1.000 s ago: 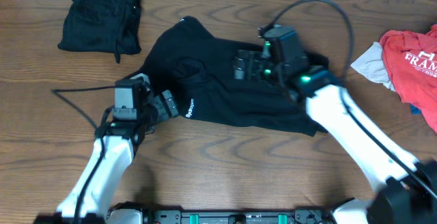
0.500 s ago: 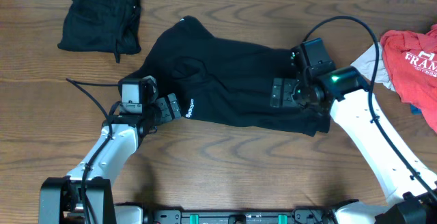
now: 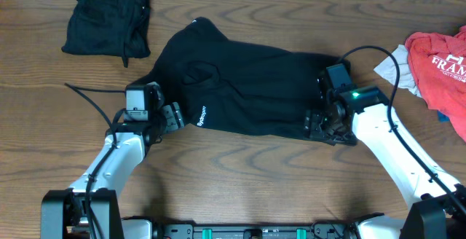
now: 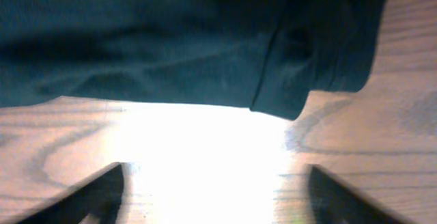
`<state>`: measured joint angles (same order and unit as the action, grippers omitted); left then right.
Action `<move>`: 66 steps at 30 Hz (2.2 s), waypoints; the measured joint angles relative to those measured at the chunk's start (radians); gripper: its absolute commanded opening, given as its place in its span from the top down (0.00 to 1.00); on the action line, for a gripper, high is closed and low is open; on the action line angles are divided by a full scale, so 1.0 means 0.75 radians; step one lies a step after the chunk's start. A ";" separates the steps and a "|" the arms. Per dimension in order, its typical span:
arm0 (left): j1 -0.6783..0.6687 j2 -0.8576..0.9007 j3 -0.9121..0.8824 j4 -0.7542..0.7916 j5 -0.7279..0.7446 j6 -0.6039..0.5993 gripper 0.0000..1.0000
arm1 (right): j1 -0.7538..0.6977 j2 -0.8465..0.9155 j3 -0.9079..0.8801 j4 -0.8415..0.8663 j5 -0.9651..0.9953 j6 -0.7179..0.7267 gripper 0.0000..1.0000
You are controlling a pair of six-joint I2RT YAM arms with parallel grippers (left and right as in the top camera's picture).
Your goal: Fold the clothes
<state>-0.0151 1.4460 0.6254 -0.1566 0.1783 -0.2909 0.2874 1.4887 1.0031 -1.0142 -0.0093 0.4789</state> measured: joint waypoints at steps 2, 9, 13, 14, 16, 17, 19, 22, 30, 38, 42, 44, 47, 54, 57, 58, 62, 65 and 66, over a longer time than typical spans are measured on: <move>0.018 0.000 -0.001 -0.001 -0.004 0.001 0.38 | -0.003 0.000 -0.015 0.025 0.000 0.009 0.63; 0.071 0.000 -0.001 -0.001 -0.009 0.004 0.52 | -0.005 0.000 -0.107 0.247 -0.069 -0.020 0.89; 0.072 -0.001 -0.001 0.006 -0.001 0.021 0.59 | -0.005 0.000 -0.175 0.364 -0.117 -0.022 0.95; 0.072 -0.001 -0.001 0.010 0.009 0.036 0.53 | -0.005 0.000 -0.184 0.382 -0.122 -0.023 0.95; 0.072 -0.006 0.000 0.011 0.035 0.055 0.27 | -0.005 0.000 -0.190 0.421 -0.132 -0.028 0.95; 0.071 -0.013 -0.001 0.011 0.048 0.066 0.13 | -0.005 0.000 -0.190 0.434 -0.137 -0.032 0.93; 0.072 -0.038 -0.001 0.012 0.069 0.071 0.00 | -0.005 0.000 -0.190 0.444 -0.142 -0.033 0.83; 0.072 -0.074 0.000 0.016 0.080 0.080 0.02 | -0.005 0.000 -0.190 0.446 -0.151 -0.055 0.78; 0.072 -0.052 0.001 0.069 0.093 0.121 0.01 | -0.005 0.000 -0.190 0.445 -0.179 -0.079 0.78; 0.072 0.024 0.002 0.066 0.219 0.170 0.46 | -0.005 0.001 -0.190 0.445 -0.213 -0.113 0.82; 0.072 0.054 0.003 0.048 0.255 0.177 0.90 | -0.005 0.017 -0.190 0.459 -0.221 -0.138 0.95; 0.072 0.062 0.003 0.034 0.264 0.183 0.94 | -0.004 0.037 -0.190 0.479 -0.227 -0.145 0.99; 0.071 0.065 0.003 0.009 0.278 0.188 0.94 | -0.004 0.062 -0.190 0.515 -0.233 -0.145 0.99; 0.071 0.065 0.003 -0.054 0.247 0.167 0.94 | -0.004 0.066 -0.191 0.510 -0.235 -0.145 0.99; 0.074 0.065 0.004 -0.074 0.204 0.135 0.94 | -0.004 0.068 -0.192 0.518 -0.243 -0.146 0.99; 0.077 0.065 0.004 -0.075 0.196 0.127 0.94 | -0.004 0.069 -0.195 0.536 -0.253 -0.152 0.99; 0.107 0.065 0.004 -0.075 0.168 0.099 0.94 | -0.001 0.120 -0.208 0.652 -0.371 -0.209 0.99; 0.131 0.065 0.004 -0.076 0.161 0.082 0.94 | 0.010 0.199 -0.209 0.705 -0.432 -0.232 0.99; 0.137 0.065 0.004 -0.076 0.160 0.077 0.94 | 0.017 0.228 -0.210 0.723 -0.443 -0.237 0.99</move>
<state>0.0879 1.4948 0.6281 -0.2134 0.2981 -0.2329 0.3000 1.6596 0.8455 -0.4721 -0.3416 0.3016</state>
